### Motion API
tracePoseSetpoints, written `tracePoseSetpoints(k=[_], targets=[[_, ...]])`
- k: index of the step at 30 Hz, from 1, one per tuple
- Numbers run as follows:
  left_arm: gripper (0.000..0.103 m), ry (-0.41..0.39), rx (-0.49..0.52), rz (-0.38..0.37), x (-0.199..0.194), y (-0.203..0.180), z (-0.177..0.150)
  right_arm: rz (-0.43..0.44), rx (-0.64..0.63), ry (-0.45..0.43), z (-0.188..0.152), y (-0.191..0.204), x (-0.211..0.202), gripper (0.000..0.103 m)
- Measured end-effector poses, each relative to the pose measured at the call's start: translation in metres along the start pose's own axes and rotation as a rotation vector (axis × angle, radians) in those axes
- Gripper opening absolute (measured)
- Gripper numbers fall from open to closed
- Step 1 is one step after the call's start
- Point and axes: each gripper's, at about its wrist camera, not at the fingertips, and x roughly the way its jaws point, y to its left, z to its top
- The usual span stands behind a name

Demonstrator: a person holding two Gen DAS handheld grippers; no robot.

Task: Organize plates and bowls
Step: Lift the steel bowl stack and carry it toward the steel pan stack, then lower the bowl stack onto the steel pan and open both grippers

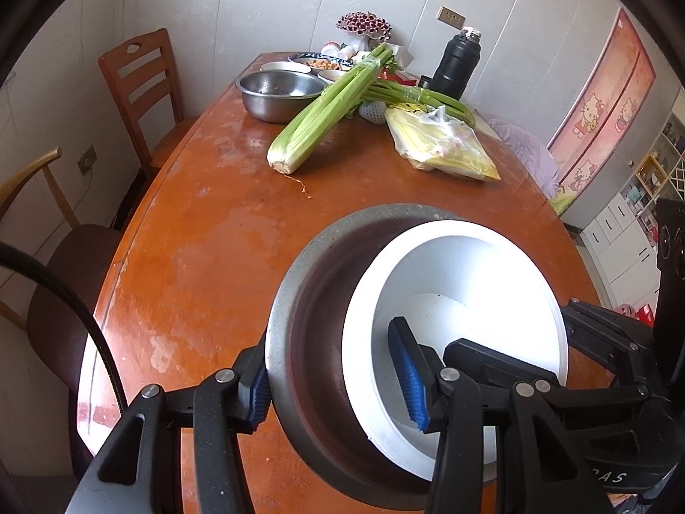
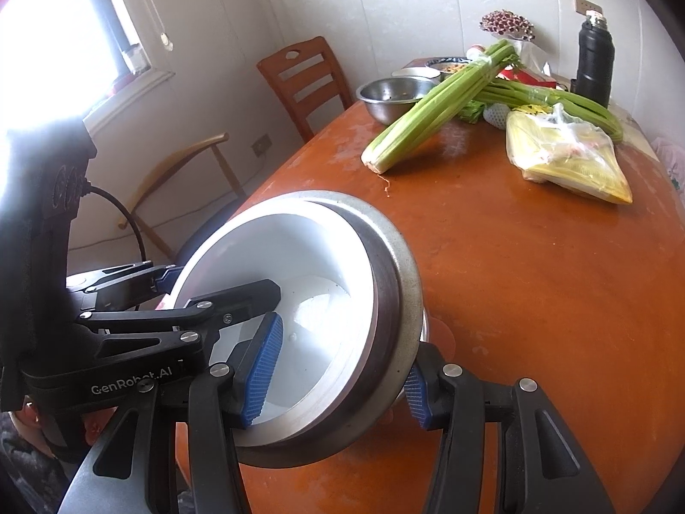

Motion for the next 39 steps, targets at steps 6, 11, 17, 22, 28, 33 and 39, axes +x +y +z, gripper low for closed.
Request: tracePoseSetpoints(k=[6,11,17,22,28,33,39], targets=[[0.049,0.017,-0.008,-0.003,0.008,0.002,-0.001,0.001,0.01,0.011,0.0,-0.004,0.005,0.055],[0.049,0.03,-0.012,-0.003,0.015,0.003,-0.002,0.004,0.016,0.023,-0.001,-0.006,0.011,0.055],[0.049,0.048,-0.014,0.01,0.022,0.003,-0.005,-0.013,0.006,0.033,-0.003,-0.006,0.015,0.055],[0.049,0.061,-0.016,0.008,0.029,0.004,-0.005,-0.015,0.012,0.045,-0.005,-0.008,0.019,0.055],[0.049,0.073,-0.015,0.023,0.035,0.004,-0.005,-0.02,0.007,0.049,-0.005,-0.008,0.022,0.055],[0.049,0.08,-0.017,0.031,0.038,0.006,-0.005,-0.018,0.009,0.058,-0.005,-0.009,0.027,0.055],[0.049,0.085,-0.015,0.033,0.041,0.007,-0.005,-0.027,0.005,0.058,-0.004,-0.008,0.028,0.055]])
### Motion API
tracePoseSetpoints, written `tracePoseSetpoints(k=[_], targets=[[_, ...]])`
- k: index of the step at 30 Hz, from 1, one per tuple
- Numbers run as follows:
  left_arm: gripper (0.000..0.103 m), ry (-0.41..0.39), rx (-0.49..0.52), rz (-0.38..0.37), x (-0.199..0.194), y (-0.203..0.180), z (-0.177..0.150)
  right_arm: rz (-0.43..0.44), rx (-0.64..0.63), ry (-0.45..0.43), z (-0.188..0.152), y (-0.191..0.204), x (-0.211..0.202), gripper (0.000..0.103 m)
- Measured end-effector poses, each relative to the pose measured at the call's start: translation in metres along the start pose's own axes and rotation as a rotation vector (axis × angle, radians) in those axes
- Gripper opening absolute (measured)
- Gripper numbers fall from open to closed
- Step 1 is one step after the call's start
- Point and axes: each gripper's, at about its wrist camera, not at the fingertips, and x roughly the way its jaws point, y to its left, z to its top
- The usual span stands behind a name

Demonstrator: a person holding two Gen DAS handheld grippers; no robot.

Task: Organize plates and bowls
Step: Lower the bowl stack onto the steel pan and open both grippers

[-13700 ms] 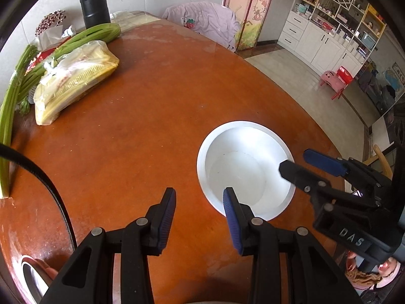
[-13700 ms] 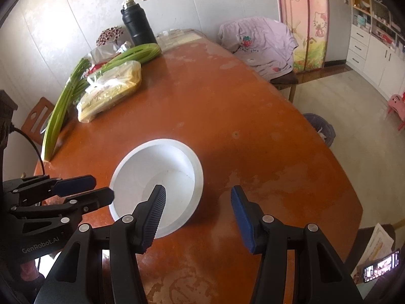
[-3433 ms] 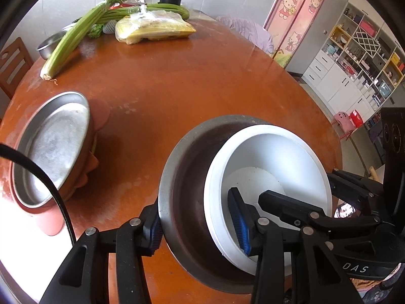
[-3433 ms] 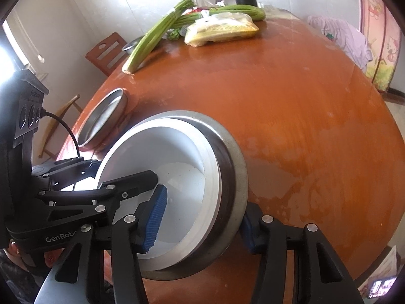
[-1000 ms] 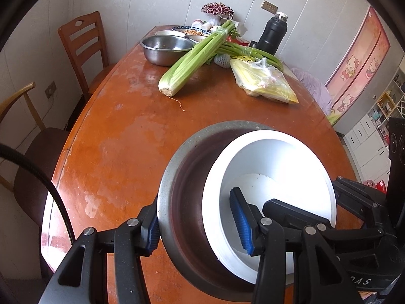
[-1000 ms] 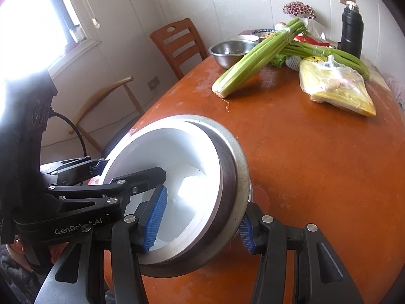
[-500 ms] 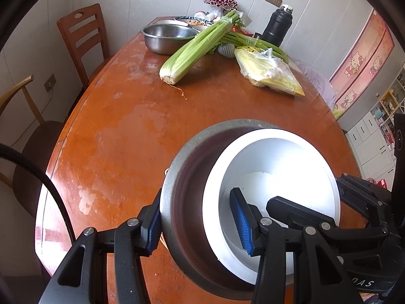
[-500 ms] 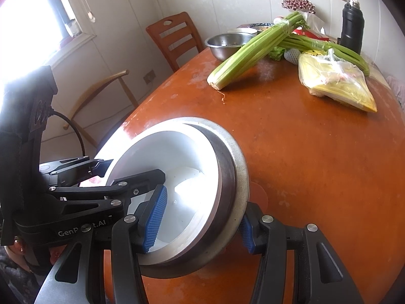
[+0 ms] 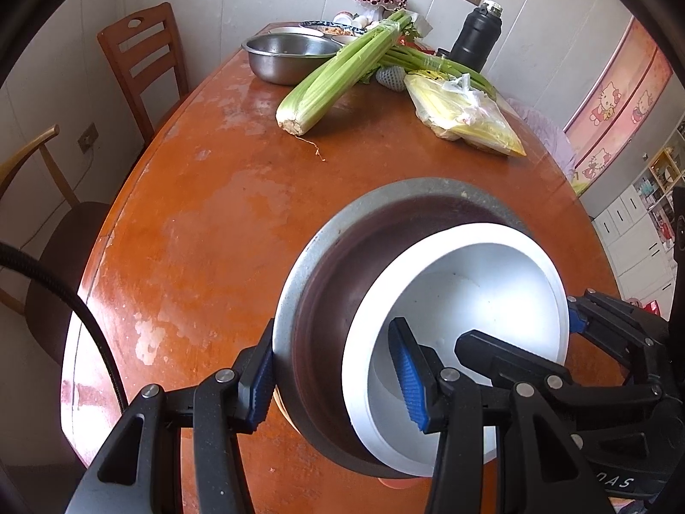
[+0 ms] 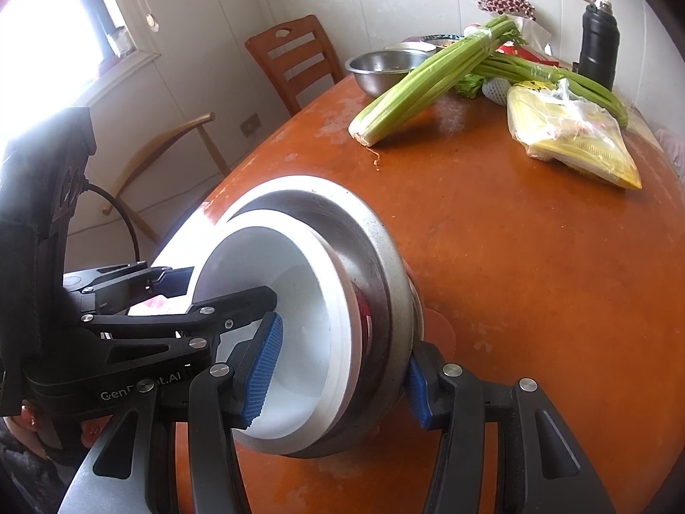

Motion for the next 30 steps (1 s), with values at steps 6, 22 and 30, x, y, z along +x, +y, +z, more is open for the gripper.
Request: tracePoseSetpoints(k=[6,22,30], targets=[[0.049,-0.001,0.005,0.001,0.0011,-0.0008,0.0003,-0.011,-0.004,-0.001,0.0003,-0.0007,0.0008,0.055],[0.049,0.008,0.003,0.004,0.0072,0.0035,-0.0012,-0.071,-0.028,0.013,-0.0019,0.001,0.008,0.055],[0.049,-0.011,0.009,0.014,0.0029,0.005,-0.0016,-0.085,-0.042,0.006,-0.004,0.0024,0.0076,0.054]])
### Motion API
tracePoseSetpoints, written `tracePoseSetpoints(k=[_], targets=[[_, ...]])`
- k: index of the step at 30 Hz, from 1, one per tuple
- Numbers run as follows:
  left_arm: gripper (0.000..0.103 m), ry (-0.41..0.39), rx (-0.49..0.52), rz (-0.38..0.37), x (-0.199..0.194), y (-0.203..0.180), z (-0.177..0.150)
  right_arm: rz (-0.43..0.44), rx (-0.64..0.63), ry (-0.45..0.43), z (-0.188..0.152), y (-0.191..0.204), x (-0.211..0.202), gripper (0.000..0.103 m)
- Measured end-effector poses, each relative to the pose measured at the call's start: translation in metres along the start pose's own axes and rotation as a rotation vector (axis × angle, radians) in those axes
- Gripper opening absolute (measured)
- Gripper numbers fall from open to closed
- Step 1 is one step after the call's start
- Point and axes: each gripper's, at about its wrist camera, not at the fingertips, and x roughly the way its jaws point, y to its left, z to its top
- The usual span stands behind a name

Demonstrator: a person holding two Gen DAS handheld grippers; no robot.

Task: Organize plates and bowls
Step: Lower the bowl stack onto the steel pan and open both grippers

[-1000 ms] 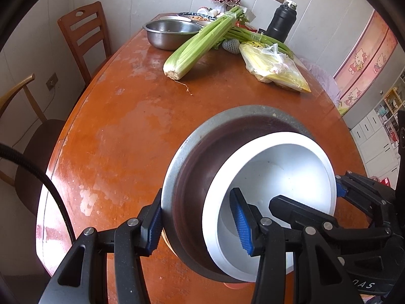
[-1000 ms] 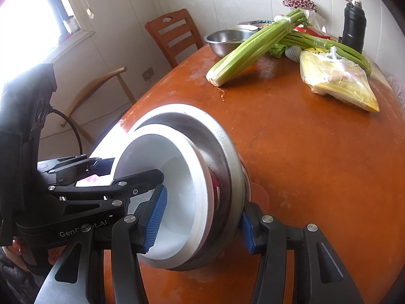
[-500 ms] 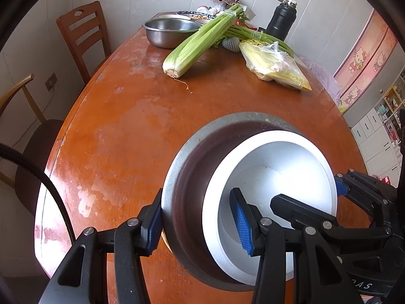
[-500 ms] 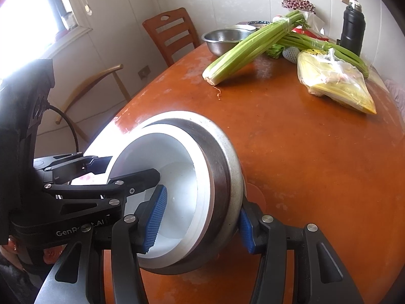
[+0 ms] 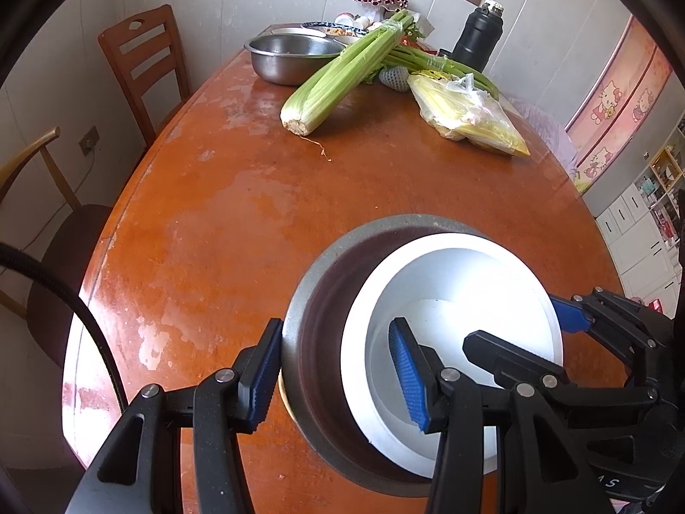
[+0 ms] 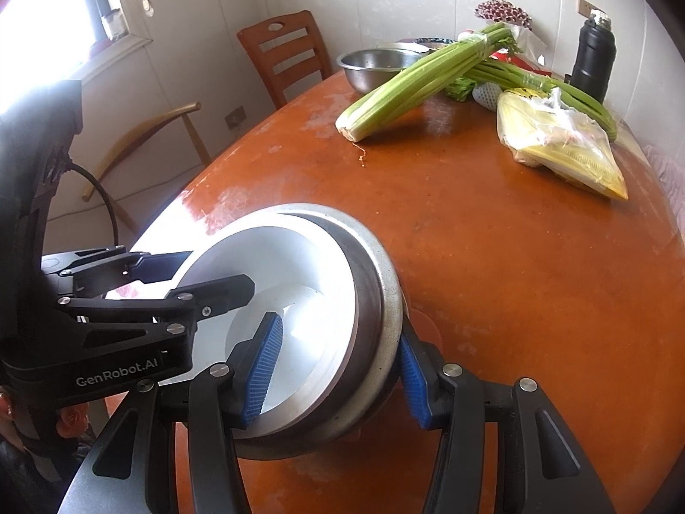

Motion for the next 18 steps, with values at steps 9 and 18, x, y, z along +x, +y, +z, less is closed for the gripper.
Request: tracePoseSetpoints(k=[9,18], targets=[[0.052,-0.061,0.005,0.043,-0.019,0.007,-0.002,-0.025,-0.013,0.0,0.0,0.003,0.0,0.055],[0.053,-0.11,0.03,0.034,-0.042,-0.004,-0.006,-0.062,-0.002,-0.05,0.001,0.003,-0.015,0.058]])
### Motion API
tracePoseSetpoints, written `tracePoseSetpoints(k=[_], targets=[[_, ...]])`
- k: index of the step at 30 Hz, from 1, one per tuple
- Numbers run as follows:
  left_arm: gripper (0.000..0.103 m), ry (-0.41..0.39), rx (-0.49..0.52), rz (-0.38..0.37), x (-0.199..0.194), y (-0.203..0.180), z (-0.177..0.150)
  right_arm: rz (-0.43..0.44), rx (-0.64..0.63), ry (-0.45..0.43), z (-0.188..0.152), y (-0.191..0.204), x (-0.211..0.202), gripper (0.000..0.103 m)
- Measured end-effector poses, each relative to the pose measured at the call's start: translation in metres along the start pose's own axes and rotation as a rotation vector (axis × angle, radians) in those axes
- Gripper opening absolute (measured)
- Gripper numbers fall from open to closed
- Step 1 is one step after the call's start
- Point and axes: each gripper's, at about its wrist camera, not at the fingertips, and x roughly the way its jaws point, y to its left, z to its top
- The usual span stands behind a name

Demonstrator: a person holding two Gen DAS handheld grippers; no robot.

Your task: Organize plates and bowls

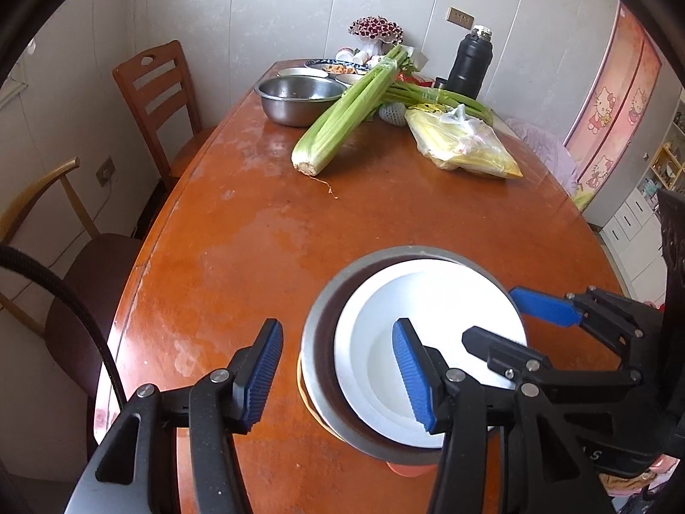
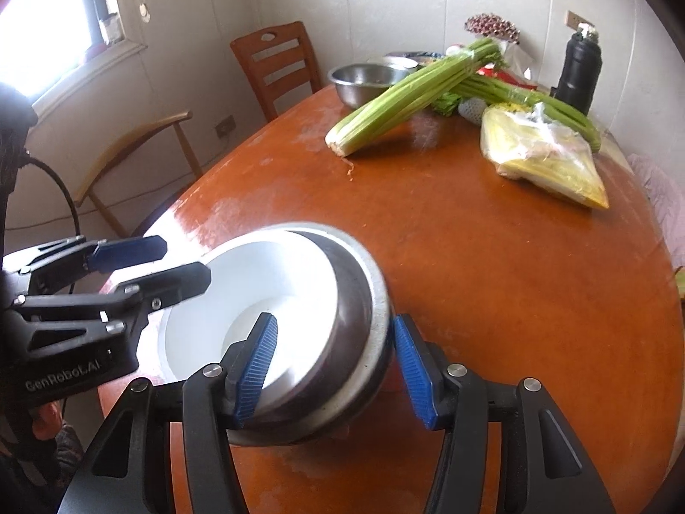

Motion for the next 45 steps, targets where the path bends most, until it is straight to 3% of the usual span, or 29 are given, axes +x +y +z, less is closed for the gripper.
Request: tracePoseSetpoints(k=[10,21,34,45], targets=[[0.053,-0.019,-0.002,0.0,-0.016,-0.015,-0.017,-0.016,0.028,-0.088,-0.013,-0.003,-0.037,0.064],[0.058,-0.081,-0.021,0.02,-0.041,-0.038,-0.064,-0.035,0.044,-0.124,-0.06,-0.007,-0.063,0.067],[0.064,-0.079,0.005,0.045,-0.046,-0.059,-0.108,-0.061,0.061,-0.157,-0.119,-0.005,-0.083,0.071],[0.064,-0.055,-0.009,0.048,-0.043,-0.058,-0.131,-0.096,0.052,-0.169,-0.148,0.01,-0.093,0.071]])
